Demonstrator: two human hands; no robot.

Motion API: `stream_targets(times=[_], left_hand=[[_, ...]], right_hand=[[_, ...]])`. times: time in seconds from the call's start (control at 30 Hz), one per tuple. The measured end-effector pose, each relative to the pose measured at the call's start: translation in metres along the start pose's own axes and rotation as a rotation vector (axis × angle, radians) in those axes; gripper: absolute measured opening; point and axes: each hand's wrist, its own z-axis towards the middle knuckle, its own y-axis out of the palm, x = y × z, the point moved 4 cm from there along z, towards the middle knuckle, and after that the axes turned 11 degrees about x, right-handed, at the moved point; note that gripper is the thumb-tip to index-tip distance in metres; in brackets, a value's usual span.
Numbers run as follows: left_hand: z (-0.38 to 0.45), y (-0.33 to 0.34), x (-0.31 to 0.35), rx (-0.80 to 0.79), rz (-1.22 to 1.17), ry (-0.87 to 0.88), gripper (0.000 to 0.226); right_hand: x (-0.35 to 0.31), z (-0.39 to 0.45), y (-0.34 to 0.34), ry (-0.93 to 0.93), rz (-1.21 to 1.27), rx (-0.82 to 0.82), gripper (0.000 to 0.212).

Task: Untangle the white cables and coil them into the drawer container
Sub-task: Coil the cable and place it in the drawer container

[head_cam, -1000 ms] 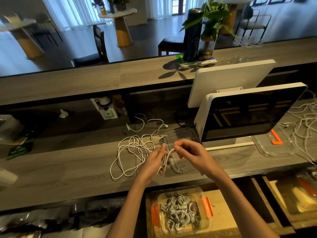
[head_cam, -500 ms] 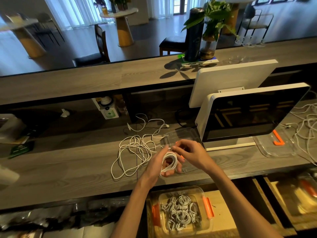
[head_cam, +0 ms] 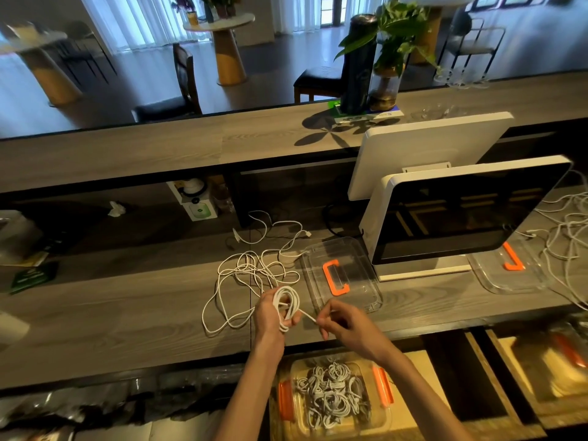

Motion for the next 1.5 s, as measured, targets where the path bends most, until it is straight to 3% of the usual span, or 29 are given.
stream_targets(times=[0.17,0.33,0.67,0.87,1.0,1.13,1.27,1.5], left_hand=[[-0.004,-0.005,-0.005,-0.277,0.095,-0.054,0.052],[-0.01,-0.017,-0.001,-0.43,0.214,0.008,0.035],[-0.001,-0.037,0.003,-0.353,0.335,0.113,0.025],[-0.003,-0.03,0.004,-0.221,0.579,0.364,0.019],[-0.007,-0.019,-0.001,-0.249,0.763,0.477,0.018],[-0.026,-0.012,-0.004,-0.418,0.803,0.323,0.031],[-0.039,-0.014,-0.005,-0.474,0.714,0.152,0.079],[-0.047,-0.005,-0.013,-0.73,0.502,0.008,0.089]], right_hand=[[0.009,0.0,-0.009,-0.013,-0.096,-0.012,0.015],[0.013,-0.002,-0.011,-0.046,-0.102,-0.01,0.018],[0.009,-0.018,-0.012,-0.085,-0.122,-0.005,0.019],[-0.012,-0.026,-0.004,-0.182,-0.147,-0.062,0.019],[-0.037,-0.02,-0.003,-0.244,-0.113,-0.183,0.019],[-0.053,-0.004,-0.009,-0.27,-0.142,-0.305,0.022],[-0.062,0.009,-0.015,-0.202,-0.086,-0.35,0.024],[-0.043,0.032,-0.007,-0.159,-0.024,0.003,0.014]])
